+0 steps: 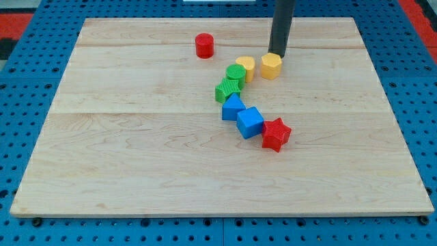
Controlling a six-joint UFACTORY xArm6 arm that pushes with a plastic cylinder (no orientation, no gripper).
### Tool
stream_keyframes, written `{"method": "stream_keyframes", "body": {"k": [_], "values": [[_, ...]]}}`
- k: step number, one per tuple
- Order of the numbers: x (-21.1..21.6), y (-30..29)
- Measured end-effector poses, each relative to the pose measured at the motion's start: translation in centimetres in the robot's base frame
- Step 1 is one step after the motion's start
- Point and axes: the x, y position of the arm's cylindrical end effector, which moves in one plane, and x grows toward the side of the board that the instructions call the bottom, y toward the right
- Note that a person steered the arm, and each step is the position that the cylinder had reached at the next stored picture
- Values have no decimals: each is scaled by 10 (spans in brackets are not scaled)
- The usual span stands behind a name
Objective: Push the yellow hexagon left a bit
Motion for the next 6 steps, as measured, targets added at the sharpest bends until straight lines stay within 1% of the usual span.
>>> {"method": "stream_keyframes", "body": {"k": [1, 3, 4, 5, 6], "values": [[3, -3], [8, 37], [41, 38], [53, 21], [53, 5]]}}
